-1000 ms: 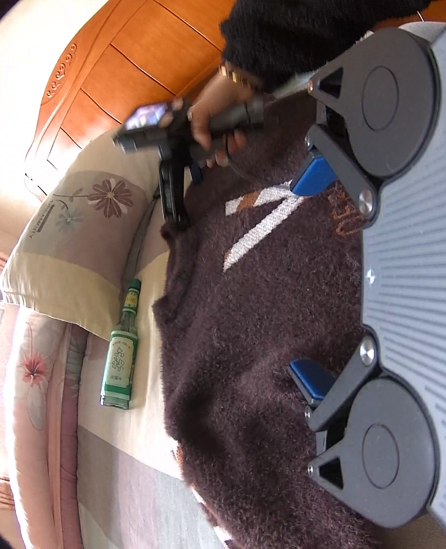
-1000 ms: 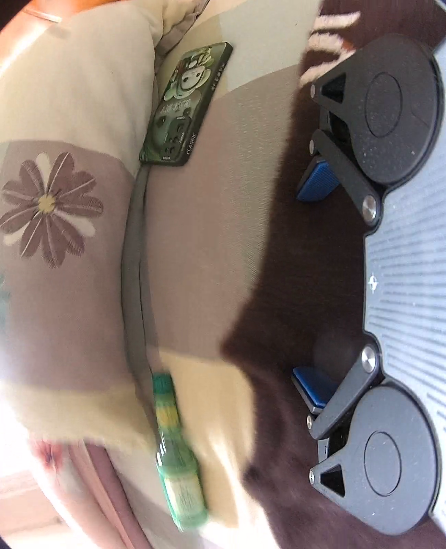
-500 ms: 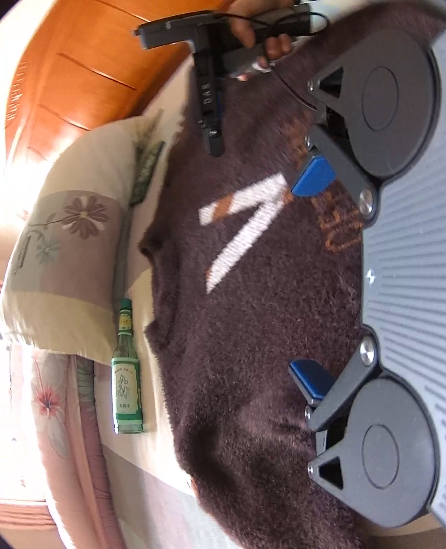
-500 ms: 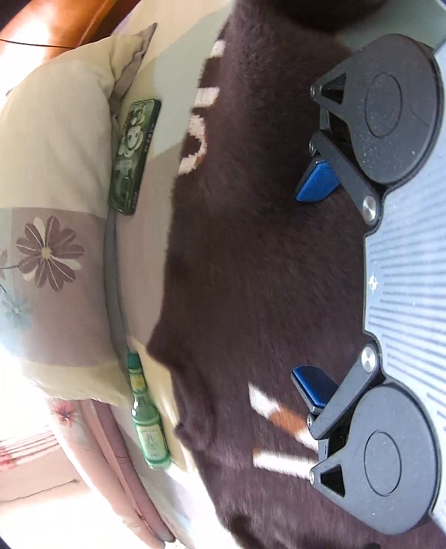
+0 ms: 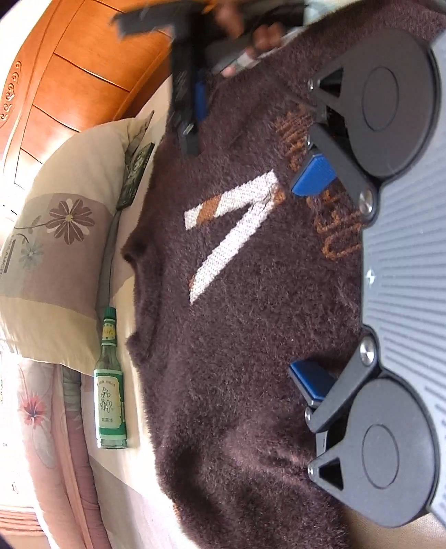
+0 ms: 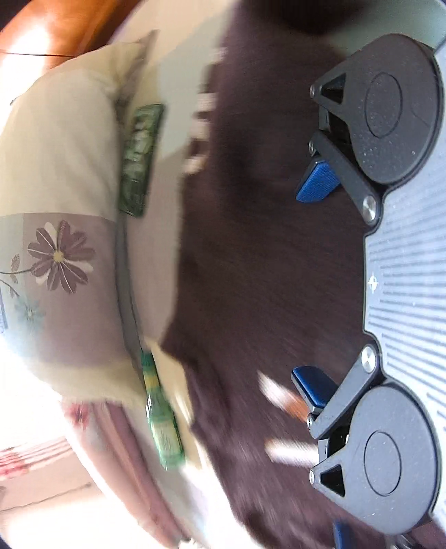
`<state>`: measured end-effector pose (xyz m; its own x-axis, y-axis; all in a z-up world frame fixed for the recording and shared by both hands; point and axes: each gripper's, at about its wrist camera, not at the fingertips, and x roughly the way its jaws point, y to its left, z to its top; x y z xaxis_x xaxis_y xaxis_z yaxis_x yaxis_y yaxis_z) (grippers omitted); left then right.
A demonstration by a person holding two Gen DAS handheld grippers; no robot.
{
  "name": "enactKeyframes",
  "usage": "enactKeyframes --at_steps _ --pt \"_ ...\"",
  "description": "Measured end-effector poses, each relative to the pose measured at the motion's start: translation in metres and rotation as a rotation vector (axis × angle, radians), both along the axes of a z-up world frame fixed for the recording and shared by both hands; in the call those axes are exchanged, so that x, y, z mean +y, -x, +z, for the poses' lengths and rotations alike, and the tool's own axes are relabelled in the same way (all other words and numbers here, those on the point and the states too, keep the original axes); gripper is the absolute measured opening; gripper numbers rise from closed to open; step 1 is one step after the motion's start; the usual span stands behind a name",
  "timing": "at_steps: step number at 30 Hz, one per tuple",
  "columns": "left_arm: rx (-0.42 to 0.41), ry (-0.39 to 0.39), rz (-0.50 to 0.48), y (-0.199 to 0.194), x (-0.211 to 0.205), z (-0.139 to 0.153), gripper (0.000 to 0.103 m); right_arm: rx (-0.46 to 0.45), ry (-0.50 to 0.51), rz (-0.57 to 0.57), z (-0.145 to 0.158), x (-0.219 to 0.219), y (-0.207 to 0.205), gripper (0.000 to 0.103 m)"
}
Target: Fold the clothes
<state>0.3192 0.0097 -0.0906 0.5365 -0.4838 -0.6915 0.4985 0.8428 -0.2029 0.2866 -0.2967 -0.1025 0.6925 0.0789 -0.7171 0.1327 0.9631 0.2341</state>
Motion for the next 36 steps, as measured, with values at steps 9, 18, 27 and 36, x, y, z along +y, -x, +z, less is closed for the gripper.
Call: enactKeyframes --at_steps 9,18,27,36 --pt "0.001 -0.01 -0.021 0.006 -0.008 0.0 0.102 -0.027 0.075 0.106 -0.015 0.011 0.1 0.103" --pt "-0.004 -0.012 -0.028 0.005 -0.012 -0.003 0.102 -0.119 0.001 -0.212 0.005 -0.063 0.13 0.103" --pt "-0.017 -0.022 -0.021 0.001 -0.015 -0.007 0.102 -0.11 0.045 -0.295 0.003 -0.123 0.074 0.103" --pt "-0.031 -0.044 -0.027 0.001 -0.018 -0.008 0.102 -0.191 0.091 -0.479 0.034 -0.2 0.085 0.103"
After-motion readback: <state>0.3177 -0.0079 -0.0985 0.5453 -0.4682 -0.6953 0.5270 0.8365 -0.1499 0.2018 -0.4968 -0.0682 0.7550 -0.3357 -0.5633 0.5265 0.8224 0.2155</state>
